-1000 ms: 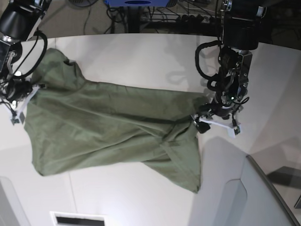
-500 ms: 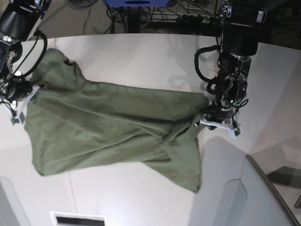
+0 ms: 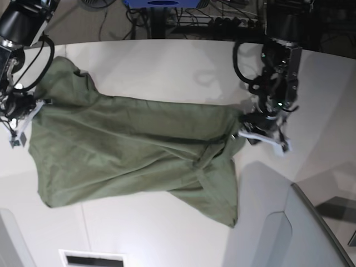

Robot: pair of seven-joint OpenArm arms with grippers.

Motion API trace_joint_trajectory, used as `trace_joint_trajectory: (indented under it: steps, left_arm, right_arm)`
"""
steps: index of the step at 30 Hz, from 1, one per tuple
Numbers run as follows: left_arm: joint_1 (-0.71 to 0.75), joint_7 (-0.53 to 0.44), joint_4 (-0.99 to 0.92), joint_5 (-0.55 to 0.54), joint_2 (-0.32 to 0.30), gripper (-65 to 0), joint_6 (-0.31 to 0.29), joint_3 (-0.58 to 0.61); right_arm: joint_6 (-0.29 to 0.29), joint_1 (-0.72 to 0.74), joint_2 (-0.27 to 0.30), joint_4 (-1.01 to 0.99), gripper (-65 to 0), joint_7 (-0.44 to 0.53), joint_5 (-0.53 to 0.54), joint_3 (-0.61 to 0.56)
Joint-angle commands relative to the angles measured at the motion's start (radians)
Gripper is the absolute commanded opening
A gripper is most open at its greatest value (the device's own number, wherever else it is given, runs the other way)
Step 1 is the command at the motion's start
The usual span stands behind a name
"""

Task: Layout the t-shirt on the table in an organized manner, then fold the t-shirt properly
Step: 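Lift the shirt high with both grippers and swing it across the table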

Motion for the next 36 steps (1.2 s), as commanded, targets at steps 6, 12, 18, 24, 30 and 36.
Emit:
trace_joint_trajectory:
  steps: [6,12,18,24,30,36]
  left_arm:
    - [0.089,0.001,0.294,0.000,-0.011,-65.0,0.067,-0.143]
    - [0.091,0.183,0.487,0.000,-0.020,-65.0,0.068,-0.239]
    - [0.045,0.202,0.622,0.000,-0.026,-65.0,0.070,-0.291]
    - [-0.067,0.202,0.645,-0.002,-0.080,-65.0,0.070,-0.288]
    - [-0.178,0.197,0.647,-0.002,-0.111,-65.0,0.068,-0.322]
    - [-0.308,0.196,0.647,-0.002,-0.111,-65.0,0.065,-0.356]
  right_arm:
    - [0.002,-0.038,0.016,0.188,-64.2,0.006,0.000,0.005]
    - [0.002,-0.050,0.019,0.278,-64.2,0.006,0.000,-0.001]
    - [0.002,-0.016,0.045,0.400,-64.2,0.006,-0.002,0.002]
    - [0.002,0.079,0.109,0.466,-64.2,0.006,-0.002,0.002]
    - [0.002,0.198,0.180,0.470,-64.2,0.013,-0.002,0.005]
    - [0.002,0.297,0.186,0.512,-64.2,0.015,-0.002,0.005]
